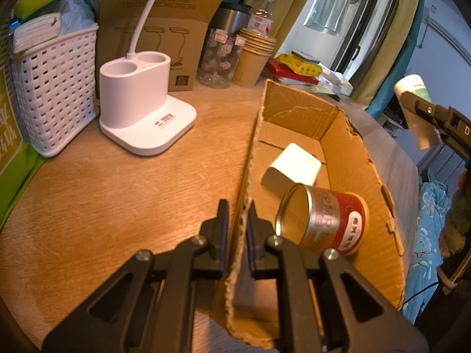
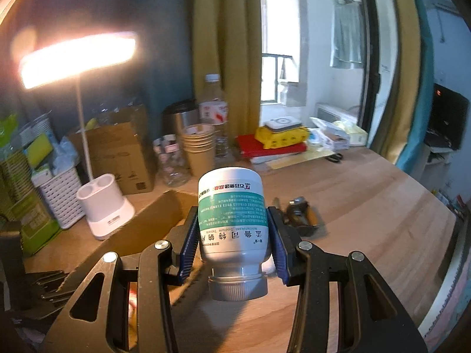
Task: Organize rigid objects
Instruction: 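Lift the pill bottle with the right tool, lower it into the box, release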
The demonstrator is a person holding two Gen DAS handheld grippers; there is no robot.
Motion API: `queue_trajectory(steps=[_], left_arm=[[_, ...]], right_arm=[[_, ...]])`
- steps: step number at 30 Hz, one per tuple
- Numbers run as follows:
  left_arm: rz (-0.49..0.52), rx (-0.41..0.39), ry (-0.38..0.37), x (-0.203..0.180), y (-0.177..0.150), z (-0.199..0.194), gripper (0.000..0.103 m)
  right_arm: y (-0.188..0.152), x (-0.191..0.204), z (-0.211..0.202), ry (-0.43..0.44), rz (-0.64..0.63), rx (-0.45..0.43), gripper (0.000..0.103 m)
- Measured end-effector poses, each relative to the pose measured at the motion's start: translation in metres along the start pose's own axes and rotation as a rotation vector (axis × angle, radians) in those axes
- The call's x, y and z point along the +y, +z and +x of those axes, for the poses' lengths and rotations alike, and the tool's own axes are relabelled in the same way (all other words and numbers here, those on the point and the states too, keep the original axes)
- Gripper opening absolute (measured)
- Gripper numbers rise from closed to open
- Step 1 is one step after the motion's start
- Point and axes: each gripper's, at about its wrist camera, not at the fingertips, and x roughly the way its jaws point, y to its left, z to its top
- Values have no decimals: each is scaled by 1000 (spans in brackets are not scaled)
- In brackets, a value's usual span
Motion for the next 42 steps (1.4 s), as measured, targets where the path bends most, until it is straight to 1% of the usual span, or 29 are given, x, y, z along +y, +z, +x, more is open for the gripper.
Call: queue_trajectory(steps=[6, 9, 17, 21, 25, 33, 42], left_arm=[[0, 0, 0, 0, 0, 0, 11], [0, 0, 0, 0, 0, 0, 11], [0, 0, 0, 1, 0, -1, 11], [0, 0, 0, 0, 0, 0, 11], [2, 2, 0, 1, 0, 0, 11], [0, 3, 0, 2, 1, 1, 11], [0, 3, 0, 2, 1, 0, 12]], right_arm=[[-3, 26, 9, 45, -40, 23, 46], [-7, 34, 14, 67, -39, 38, 46], [-20, 59, 36, 114, -36, 109, 46], [-25, 63, 45, 109, -21, 137, 46], [-30, 63, 54, 76, -23, 169, 46], [-41, 72, 57, 33, -102, 220, 46], [-44, 77, 51, 67, -124, 239, 47]])
